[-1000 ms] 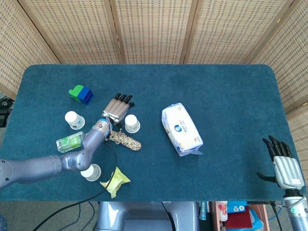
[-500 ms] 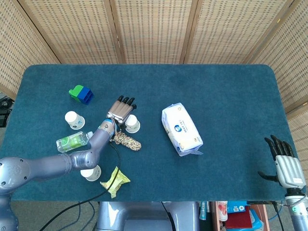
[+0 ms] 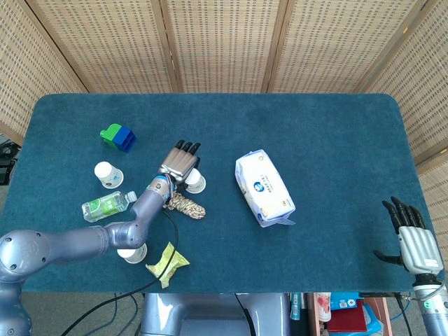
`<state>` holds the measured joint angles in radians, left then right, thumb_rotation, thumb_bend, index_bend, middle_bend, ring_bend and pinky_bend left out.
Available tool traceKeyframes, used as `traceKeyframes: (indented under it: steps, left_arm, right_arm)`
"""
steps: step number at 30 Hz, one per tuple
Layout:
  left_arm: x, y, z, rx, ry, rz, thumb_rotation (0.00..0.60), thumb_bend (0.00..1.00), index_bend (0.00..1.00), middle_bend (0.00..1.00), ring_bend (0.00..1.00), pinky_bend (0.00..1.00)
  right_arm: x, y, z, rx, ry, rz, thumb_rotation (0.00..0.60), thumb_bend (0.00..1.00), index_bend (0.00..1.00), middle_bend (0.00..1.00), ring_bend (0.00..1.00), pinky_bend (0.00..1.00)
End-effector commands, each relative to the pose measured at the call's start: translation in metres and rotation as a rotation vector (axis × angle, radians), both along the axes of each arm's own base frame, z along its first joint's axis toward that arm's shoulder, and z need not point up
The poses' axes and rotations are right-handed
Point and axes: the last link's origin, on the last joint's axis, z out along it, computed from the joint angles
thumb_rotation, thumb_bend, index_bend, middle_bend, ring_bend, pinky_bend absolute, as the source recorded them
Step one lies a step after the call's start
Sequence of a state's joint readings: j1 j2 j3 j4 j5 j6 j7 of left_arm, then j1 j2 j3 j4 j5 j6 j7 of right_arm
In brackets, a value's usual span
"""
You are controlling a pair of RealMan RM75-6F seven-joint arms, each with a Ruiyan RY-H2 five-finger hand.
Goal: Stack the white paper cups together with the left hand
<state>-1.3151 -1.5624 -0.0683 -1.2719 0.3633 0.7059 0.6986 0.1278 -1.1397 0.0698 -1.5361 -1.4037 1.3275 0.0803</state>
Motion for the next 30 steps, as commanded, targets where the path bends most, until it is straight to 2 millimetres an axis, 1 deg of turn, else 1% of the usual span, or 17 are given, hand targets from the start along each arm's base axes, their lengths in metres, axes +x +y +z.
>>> traceKeyframes:
  steps: [1,4,7,10,12,13,16,17,20,25,26,27,30]
  left_arm:
    - [0.000,-0.004,0.012,0.008,-0.019,-0.012,0.600,0.26,0.46,0.00,0.00,0.00]
    - [0.002,-0.010,0.027,0.013,-0.036,-0.029,0.600,0.27,0.46,0.00,0.00,0.00]
    - [0.008,-0.021,0.053,0.026,-0.066,-0.056,0.600,0.26,0.46,0.00,0.00,0.00]
    - [0.009,-0.039,0.084,0.037,-0.090,-0.086,0.600,0.26,0.46,0.00,0.00,0.00]
    - [0.008,-0.049,0.098,0.036,-0.099,-0.097,0.600,0.26,0.46,0.00,0.00,0.00]
    - [0.006,-0.057,0.108,0.037,-0.105,-0.102,0.600,0.26,0.46,0.00,0.00,0.00]
    - [0.003,-0.069,0.122,0.034,-0.116,-0.108,0.600,0.26,0.46,0.00,0.00,0.00]
    - [0.000,-0.077,0.129,0.031,-0.124,-0.109,0.600,0.26,0.46,0.00,0.00,0.00]
    - [-0.005,-0.092,0.141,0.022,-0.138,-0.113,0.600,0.26,0.46,0.00,0.00,0.00]
    - [-0.024,-0.127,0.163,-0.003,-0.135,-0.140,0.600,0.27,0.46,0.00,0.00,0.00]
    - [-0.035,-0.147,0.169,-0.019,-0.119,-0.137,0.600,0.26,0.46,0.00,0.00,0.00]
    - [-0.041,-0.157,0.173,-0.023,-0.118,-0.142,0.600,0.26,0.46,0.00,0.00,0.00]
    - [-0.055,-0.175,0.178,-0.040,-0.115,-0.159,0.600,0.26,0.46,0.00,0.00,0.00]
  right_arm:
    - [-0.001,0.000,0.000,0.001,0.002,-0.003,0.600,0.00,0.00,0.00,0.00,0.00]
    - [-0.001,0.000,0.000,0.001,0.006,-0.005,0.600,0.00,0.00,0.00,0.00,0.00]
    - [0.000,0.000,0.001,-0.004,0.009,-0.002,0.600,0.00,0.00,0.00,0.00,0.00]
    - [0.001,0.001,0.000,-0.003,0.014,0.001,0.600,0.00,0.00,0.00,0.00,0.00]
    - [0.002,0.001,0.000,-0.005,0.017,0.004,0.600,0.00,0.00,0.00,0.00,0.00]
    - [0.003,0.002,0.000,-0.006,0.019,0.006,0.600,0.00,0.00,0.00,0.00,0.00]
    - [0.003,0.002,0.000,-0.007,0.022,0.005,0.600,0.00,0.00,0.00,0.00,0.00]
    - [0.003,0.002,0.000,-0.010,0.022,0.004,0.600,0.00,0.00,0.00,0.00,0.00]
    - [0.003,0.002,0.002,-0.017,0.022,0.001,0.600,0.00,0.00,0.00,0.00,0.00]
    - [0.003,0.003,0.006,-0.036,0.023,-0.004,0.600,0.00,0.00,0.00,0.00,0.00]
    - [0.003,0.003,0.007,-0.040,0.024,-0.001,0.600,0.00,0.00,0.00,0.00,0.00]
    - [0.004,0.003,0.007,-0.041,0.026,0.001,0.600,0.00,0.00,0.00,0.00,0.00]
    - [0.006,0.004,0.006,-0.041,0.028,0.006,0.600,0.00,0.00,0.00,0.00,0.00]
